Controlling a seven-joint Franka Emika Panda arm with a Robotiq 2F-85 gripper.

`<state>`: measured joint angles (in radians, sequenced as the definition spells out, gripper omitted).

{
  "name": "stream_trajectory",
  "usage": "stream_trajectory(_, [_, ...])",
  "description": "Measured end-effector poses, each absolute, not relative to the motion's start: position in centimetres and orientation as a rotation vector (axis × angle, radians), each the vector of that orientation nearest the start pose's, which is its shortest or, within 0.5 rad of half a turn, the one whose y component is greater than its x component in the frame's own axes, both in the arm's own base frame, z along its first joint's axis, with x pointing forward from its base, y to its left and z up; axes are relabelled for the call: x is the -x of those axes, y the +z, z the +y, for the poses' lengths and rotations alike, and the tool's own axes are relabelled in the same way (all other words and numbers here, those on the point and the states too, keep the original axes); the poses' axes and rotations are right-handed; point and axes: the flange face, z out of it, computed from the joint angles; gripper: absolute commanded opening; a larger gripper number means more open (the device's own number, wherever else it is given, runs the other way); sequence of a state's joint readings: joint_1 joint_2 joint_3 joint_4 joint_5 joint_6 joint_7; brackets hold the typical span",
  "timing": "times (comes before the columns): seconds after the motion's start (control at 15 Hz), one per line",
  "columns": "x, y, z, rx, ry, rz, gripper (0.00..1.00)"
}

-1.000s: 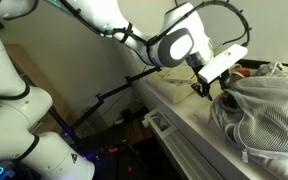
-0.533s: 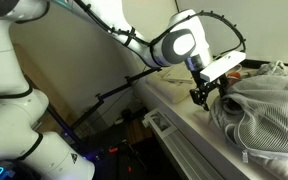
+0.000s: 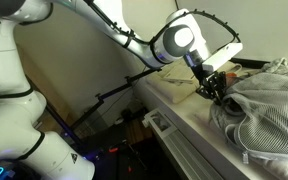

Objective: Open the bag

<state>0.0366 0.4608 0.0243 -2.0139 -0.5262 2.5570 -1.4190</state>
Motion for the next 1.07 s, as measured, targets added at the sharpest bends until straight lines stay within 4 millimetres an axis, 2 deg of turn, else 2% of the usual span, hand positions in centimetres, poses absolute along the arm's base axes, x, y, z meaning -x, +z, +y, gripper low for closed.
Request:
stream_trajectory(0.4, [-61.6, 24.1, 5.3, -1.582, -0.173, 2.32, 0.0])
stream_trajectory(0.6, [-62.0, 26.1, 5.6, -1.565, -0.152, 2.279, 0.0])
stream_trajectory(0.8, [-63.1, 30.5, 4.5, -1.585, -0.094, 2.146, 0.0])
stream_trajectory(1.07, [-63.8, 37.0, 1.2, -1.607, -0.032, 1.944, 0.0])
